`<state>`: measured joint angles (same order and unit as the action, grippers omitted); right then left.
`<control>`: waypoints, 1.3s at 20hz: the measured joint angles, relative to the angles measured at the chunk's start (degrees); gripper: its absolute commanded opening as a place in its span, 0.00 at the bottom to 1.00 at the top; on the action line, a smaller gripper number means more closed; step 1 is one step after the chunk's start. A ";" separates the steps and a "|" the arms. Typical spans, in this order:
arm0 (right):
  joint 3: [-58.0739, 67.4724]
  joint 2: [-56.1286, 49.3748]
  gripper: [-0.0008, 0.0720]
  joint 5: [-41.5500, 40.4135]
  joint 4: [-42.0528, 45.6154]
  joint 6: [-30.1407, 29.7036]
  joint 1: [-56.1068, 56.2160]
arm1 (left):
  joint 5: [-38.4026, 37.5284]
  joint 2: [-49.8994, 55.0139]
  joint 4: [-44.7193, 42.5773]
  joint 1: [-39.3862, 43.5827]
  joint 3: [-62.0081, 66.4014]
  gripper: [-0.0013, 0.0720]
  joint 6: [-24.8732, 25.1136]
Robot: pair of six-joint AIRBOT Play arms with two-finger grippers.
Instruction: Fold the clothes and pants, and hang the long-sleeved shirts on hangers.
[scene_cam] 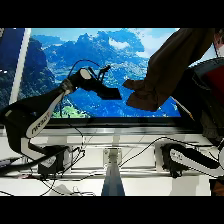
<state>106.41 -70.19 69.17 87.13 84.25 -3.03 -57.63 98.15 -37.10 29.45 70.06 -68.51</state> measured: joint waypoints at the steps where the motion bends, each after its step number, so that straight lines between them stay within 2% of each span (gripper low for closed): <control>1: 0.00 0.00 0.04 0.17 -0.24 0.00 -0.04 | 0.87 0.48 0.15 0.79 0.81 0.78 0.24; 5: -0.02 0.00 0.04 0.22 -1.75 0.07 -0.09 | 4.15 3.02 -3.23 3.61 4.57 0.78 0.76; 11: -0.02 0.00 0.04 0.37 -2.97 0.13 -0.09 | 2.75 9.27 -6.38 8.00 12.44 0.78 -0.04; 12: -0.02 0.02 0.04 0.44 -3.06 0.13 -0.09 | 2.69 10.29 -6.29 8.63 13.62 0.72 -0.04; 13: -0.04 0.07 0.04 0.42 -3.10 0.13 -0.09 | 2.58 11.32 -6.36 9.18 14.69 0.59 -0.15; 14: -0.07 0.13 0.04 0.46 -3.15 0.13 -0.09 | 2.51 12.20 -6.75 9.57 15.56 0.36 -0.57; 15: -0.07 0.13 0.04 0.44 -3.23 0.13 -0.09 | 2.40 12.83 -7.28 9.81 16.15 0.03 -1.01; 21: -0.07 0.15 0.04 0.20 -0.26 0.09 -0.15 | -5.27 13.44 -8.37 5.90 22.82 0.03 0.63; 23: -0.07 0.15 0.04 0.11 1.22 -0.74 -0.15 | -8.94 11.47 -9.25 1.44 26.14 0.03 0.98; 26: -0.07 0.15 0.04 -0.13 3.37 -4.31 -0.22 | -12.00 5.35 -13.05 -8.13 30.12 0.03 -1.09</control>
<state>106.34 -70.04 69.04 90.50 79.94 -3.25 -69.63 103.50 -50.15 21.32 100.18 -69.60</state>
